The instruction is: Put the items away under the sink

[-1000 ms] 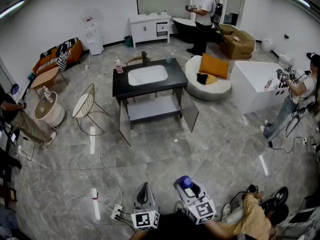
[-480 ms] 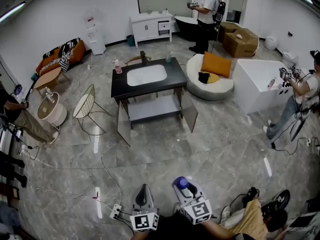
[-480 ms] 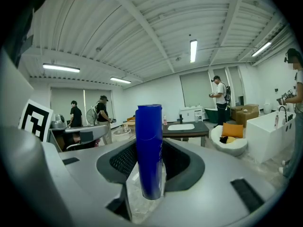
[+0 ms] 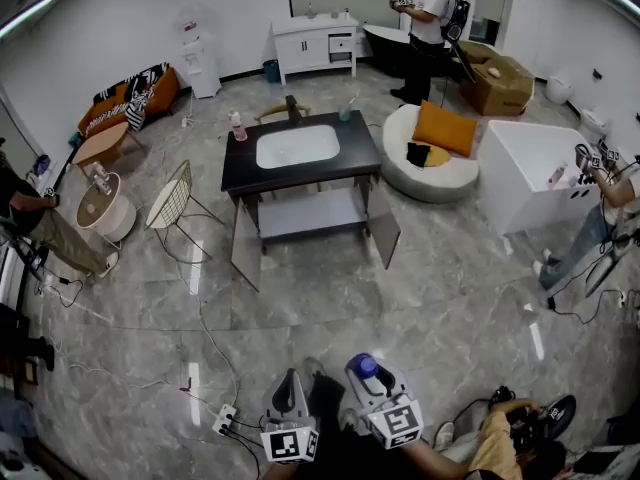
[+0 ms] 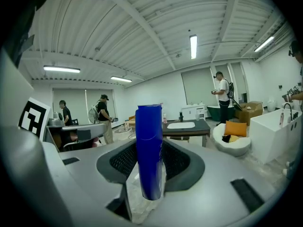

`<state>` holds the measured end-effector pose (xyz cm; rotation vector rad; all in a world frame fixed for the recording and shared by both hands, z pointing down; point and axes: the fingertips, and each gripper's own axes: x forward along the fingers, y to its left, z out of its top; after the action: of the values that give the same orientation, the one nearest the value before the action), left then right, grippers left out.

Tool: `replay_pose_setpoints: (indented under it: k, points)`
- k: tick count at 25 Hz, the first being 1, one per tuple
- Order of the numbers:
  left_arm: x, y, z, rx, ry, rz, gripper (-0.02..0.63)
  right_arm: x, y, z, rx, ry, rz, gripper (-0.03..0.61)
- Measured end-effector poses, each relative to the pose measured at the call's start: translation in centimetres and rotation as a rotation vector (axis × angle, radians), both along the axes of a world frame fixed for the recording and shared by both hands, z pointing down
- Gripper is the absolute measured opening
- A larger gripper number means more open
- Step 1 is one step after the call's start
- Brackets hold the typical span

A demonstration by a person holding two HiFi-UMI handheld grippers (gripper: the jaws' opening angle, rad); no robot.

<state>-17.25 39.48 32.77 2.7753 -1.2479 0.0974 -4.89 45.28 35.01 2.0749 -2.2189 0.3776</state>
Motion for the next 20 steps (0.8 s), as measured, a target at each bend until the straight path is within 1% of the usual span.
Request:
replay_pose_setpoints:
  k: [7, 10, 14, 17, 20]
  points:
    - [4.7, -7.9, 0.9, 0.002, 0.026, 0.003, 0.012, 5.0, -7.0, -0.2, 0.018, 0.042, 0.012, 0.153]
    - [7.0, -12.4, 1.1, -0.009, 0.032, 0.003, 0.012, 7.2, -11.1, -0.5, 0.019, 0.073, 0.009, 0.153]
    - [9.7, -18.1, 0.5, -0.017, 0.044, 0.019, 0.012, 9.4, -16.7, -1.3, 0.011, 0.084, -0.005, 0.153]
    - [10.9, -21.8, -0.3, -0.012, 0.061, 0.021, 0.012, 10.6, -20.7, -1.9, 0.018, 0.098, -0.017, 0.153]
    - [11.6, -24.8, -0.6, -0.001, 0.063, 0.010, 0.012, 11.2, -23.8, -2.4, 0.017, 0.079, -0.015, 0.153]
